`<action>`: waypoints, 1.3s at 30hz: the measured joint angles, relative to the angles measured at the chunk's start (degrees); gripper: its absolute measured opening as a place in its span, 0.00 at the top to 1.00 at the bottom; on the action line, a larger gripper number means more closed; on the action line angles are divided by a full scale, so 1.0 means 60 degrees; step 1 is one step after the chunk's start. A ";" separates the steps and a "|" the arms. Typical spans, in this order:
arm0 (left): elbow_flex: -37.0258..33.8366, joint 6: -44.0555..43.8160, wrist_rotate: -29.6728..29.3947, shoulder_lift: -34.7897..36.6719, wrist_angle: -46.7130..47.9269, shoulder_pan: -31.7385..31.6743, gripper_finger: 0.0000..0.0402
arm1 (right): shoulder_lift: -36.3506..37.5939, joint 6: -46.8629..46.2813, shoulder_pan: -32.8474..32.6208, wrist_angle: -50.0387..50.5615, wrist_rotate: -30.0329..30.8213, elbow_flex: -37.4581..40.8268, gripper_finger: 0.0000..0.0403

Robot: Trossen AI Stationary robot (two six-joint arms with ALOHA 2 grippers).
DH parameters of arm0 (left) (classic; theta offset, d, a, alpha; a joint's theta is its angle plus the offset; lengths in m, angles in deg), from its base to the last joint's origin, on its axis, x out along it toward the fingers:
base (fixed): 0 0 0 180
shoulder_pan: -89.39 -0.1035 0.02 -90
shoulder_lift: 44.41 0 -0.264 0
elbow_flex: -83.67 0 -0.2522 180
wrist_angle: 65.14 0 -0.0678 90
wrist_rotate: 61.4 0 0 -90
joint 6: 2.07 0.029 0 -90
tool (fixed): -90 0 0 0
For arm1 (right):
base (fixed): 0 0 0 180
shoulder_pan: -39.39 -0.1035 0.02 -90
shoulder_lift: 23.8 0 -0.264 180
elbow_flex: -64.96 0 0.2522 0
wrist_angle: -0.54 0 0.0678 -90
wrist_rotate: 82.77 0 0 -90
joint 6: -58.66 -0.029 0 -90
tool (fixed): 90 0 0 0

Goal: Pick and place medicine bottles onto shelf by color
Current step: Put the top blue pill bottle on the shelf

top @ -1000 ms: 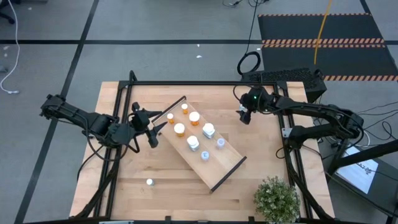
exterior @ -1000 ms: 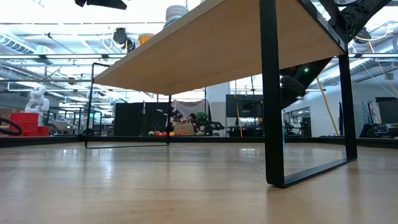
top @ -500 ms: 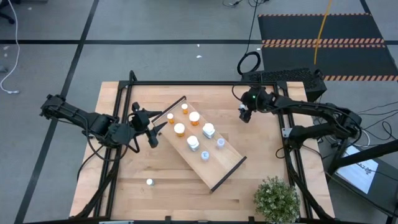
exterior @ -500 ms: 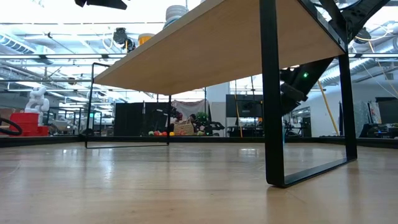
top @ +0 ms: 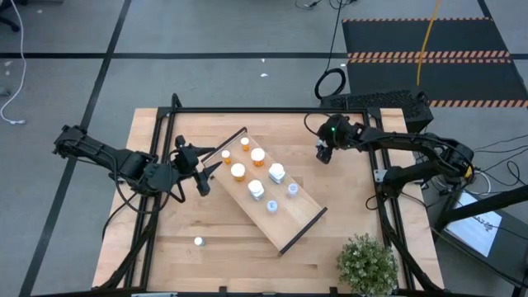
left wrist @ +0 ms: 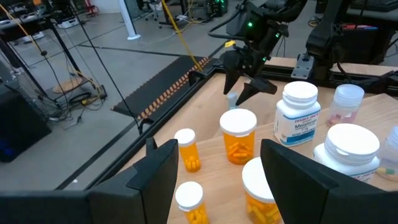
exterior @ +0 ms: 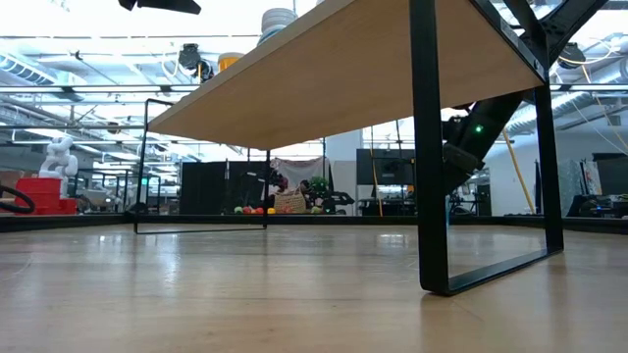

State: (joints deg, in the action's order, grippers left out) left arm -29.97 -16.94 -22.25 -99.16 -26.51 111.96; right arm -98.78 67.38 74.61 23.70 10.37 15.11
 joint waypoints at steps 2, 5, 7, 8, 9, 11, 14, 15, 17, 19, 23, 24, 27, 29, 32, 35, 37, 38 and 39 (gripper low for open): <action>0.0000 0.0004 0.0000 0.0000 0.0000 0.0000 0.43 | 0.0003 -0.0113 0.0079 0.0010 -0.0002 0.0000 0.39; 0.0000 0.0027 0.0000 0.0000 0.0000 0.0000 0.43 | 0.0007 -0.0246 0.0177 0.0036 -0.0007 0.0000 0.45; 0.0000 0.0033 0.0000 0.0000 0.0000 0.0000 0.43 | 0.0007 -0.0267 0.0205 0.0048 -0.0011 0.0000 0.49; 0.0000 0.0033 0.0000 0.0000 0.0000 0.0000 0.43 | 0.0007 -0.0267 0.0205 0.0058 -0.0017 0.0000 0.51; 0.0000 0.0033 0.0000 0.0000 0.0000 0.0000 0.43 | 0.0007 -0.0267 0.0205 0.0073 -0.0022 0.0000 0.53; 0.0000 0.0039 0.0000 0.0000 0.0000 0.0000 0.43 | 0.0007 -0.0290 0.0205 0.0079 -0.0025 0.0000 0.57; 0.0002 0.0117 0.0000 0.0000 0.0000 0.0000 0.43 | 0.0007 -0.0428 0.0205 0.0080 -0.0031 0.0000 0.61; 0.0001 0.0117 0.0000 0.0000 0.0000 0.0000 0.43 | 0.0007 -0.0481 0.0205 0.0082 -0.0031 0.0000 0.63; 0.0001 0.0120 0.0000 0.0000 0.0000 0.0000 0.43 | 0.0007 -0.0585 0.0205 0.0082 -0.0030 0.0000 0.65; 0.0004 0.0118 0.0000 0.0000 0.0000 0.0000 0.43 | 0.0007 -0.0629 0.0205 0.0082 -0.0033 0.0000 0.67; 0.0004 0.0120 0.0000 0.0000 -0.0005 0.0000 0.43 | 0.0027 -0.0870 0.0179 0.0096 -0.0033 0.0000 0.70; 0.0004 0.0120 0.0000 0.0000 -0.0007 0.0000 0.43 | 0.0063 -0.0946 0.0179 0.0131 -0.0036 0.0000 0.70; 0.0004 0.0120 0.0000 0.0000 -0.0011 0.0000 0.43 | 0.0226 -0.1257 0.0176 0.0162 -0.0058 0.0000 0.70; 0.0004 0.0123 0.0000 0.0000 -0.0021 0.0000 0.43 | 0.0437 -0.1414 0.0147 0.0263 -0.0062 0.0000 0.70; 0.0004 0.0186 -0.0002 0.0000 -0.0108 0.0000 0.43 | 0.0812 -0.1622 -0.0025 0.0568 -0.0065 0.0000 0.70; 0.0011 0.0215 -0.0004 0.0003 -0.0161 0.0000 0.43 | 0.1285 -0.1937 -0.0322 0.0711 -0.0067 0.0000 0.70; 0.0011 0.0211 -0.0004 0.0000 -0.0175 0.0000 0.43 | 0.1641 -0.2203 -0.0546 0.0999 -0.0066 0.0000 0.70; 0.0011 0.0211 -0.0004 0.0004 -0.0182 0.0000 0.43 | 0.1839 -0.2344 -0.0673 0.1096 -0.0066 0.0000 0.70; 0.0011 0.0211 -0.0004 0.0003 -0.0185 0.0000 0.43 | 0.2026 -0.2482 -0.0804 0.1175 -0.0066 0.0000 0.70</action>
State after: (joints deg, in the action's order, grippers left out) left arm -29.91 -15.67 -22.27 -99.13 -27.63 111.96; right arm -86.62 52.49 69.79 30.74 9.97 15.11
